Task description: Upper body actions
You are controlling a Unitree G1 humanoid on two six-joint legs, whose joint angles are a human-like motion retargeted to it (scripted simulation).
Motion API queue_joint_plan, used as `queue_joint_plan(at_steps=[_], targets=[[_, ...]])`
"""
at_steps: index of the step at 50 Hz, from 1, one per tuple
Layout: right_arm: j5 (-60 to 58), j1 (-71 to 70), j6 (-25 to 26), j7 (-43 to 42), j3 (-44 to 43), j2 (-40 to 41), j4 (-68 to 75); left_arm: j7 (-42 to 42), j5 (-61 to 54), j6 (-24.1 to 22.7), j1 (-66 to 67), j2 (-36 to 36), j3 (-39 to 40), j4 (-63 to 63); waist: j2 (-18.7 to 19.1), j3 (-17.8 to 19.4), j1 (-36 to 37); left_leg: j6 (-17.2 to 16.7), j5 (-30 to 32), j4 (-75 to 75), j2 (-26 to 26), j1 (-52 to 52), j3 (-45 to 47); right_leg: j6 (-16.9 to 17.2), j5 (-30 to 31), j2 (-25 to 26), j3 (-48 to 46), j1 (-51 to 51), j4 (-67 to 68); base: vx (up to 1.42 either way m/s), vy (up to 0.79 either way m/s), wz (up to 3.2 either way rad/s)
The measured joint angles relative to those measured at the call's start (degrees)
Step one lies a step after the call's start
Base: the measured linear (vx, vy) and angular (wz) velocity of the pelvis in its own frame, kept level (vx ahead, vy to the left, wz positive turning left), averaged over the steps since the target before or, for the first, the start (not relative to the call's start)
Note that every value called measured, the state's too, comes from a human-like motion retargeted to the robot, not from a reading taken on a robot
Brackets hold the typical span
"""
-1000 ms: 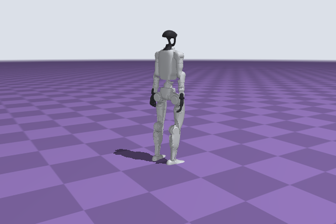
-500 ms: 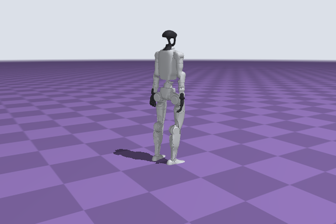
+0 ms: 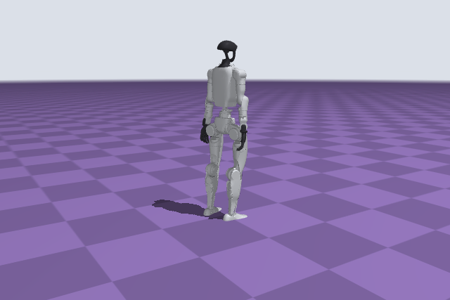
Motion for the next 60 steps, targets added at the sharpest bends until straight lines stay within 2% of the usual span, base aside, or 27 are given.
queue_joint_plan(at_steps=[17,33,39,43,47,52,56,60], targets=[[0.18,0.21,-0.09,0.12,-0.01,-0.11,0.18,0.38,0.18,-0.11,0.21,-0.24,-0.22,-0.38,-0.59,-0.20,-0.10,0.13,-0.11,0.25,-0.65,0.05,-0.61,0.62,-0.18,-0.94,-0.58,0.42,0.08,0.00,0.00,0.00],[-0.08,0.61,-0.55,-0.70,-0.58,-0.27,-0.05,0.49,-0.57,-0.16,-0.06,-0.22,-0.07,-0.60,-1.71,0.69,-0.41,1.93,-0.39,0.81,-3.01,-0.35,-0.97,1.99,-0.18,-3.88,-0.94,-0.32,1.93,0.02,0.09,0.02],[0.95,1.03,-1.44,-1.13,-1.66,-0.78,-1.00,0.52,-0.91,-0.32,-0.44,-0.47,0.08,-0.74,-1.60,1.73,0.47,2.43,-0.20,0.71,-2.86,-1.75,1.08,1.83,2.30,-4.58,0.94,-3.72,4.02,-0.05,0.12,-0.34],[2.76,0.55,-2.06,-1.80,-1.64,-1.09,-0.79,0.05,-1.33,-0.65,-0.05,-0.42,1.06,-1.59,-1.42,2.64,0.96,2.69,0.01,0.48,-1.99,-3.19,3.58,3.86,3.23,-3.97,2.24,-6.26,5.51,-0.11,0.05,-0.57],[4.64,0.20,-3.03,-2.99,-0.77,-1.07,0.52,-0.06,-1.11,-0.75,0.27,0.92,1.49,-1.79,-1.83,4.02,-0.06,2.75,0.61,0.13,-1.42,-3.81,3.95,4.24,1.52,-1.28,9.38,-7.12,6.68,-0.10,-0.04,-0.12],[7.36,0.50,-2.72,-3.92,-1.59,-0.88,4.61,0.29,0.30,-0.29,-1.62,4.20,1.34,3.25,-3.39,3.68,-0.42,2.32,1.40,0.17,-2.31,-4.40,2.16,1.78,0.98,-1.97,5.42,-4.95,2.60,-0.01,-0.08,0.38],[13.33,-1.14,-1.55,-1.55,-4.40,-1.65,6.21,0.63,-1.89,1.62,-7.70,7.57,-0.11,7.77,-3.78,2.88,1.49,2.02,1.87,0.47,-2.87,-5.01,0.56,2.25,2.30,-2.92,3.77,-4.11,0.53,-0.03,-0.06,0.39],[19.60,-8.64,-1.39,2.74,-8.32,-3.61,6.21,-0.31,-6.13,1.36,-16.85,11.32,1.08,8.49,-2.93,2.18,2.24,1.87,2.19,0.62,-2.64,-4.88,0.19,1.73,1.92,-2.67,3.24,-3.93,0.99,-0.05,-0.01,0.09]])
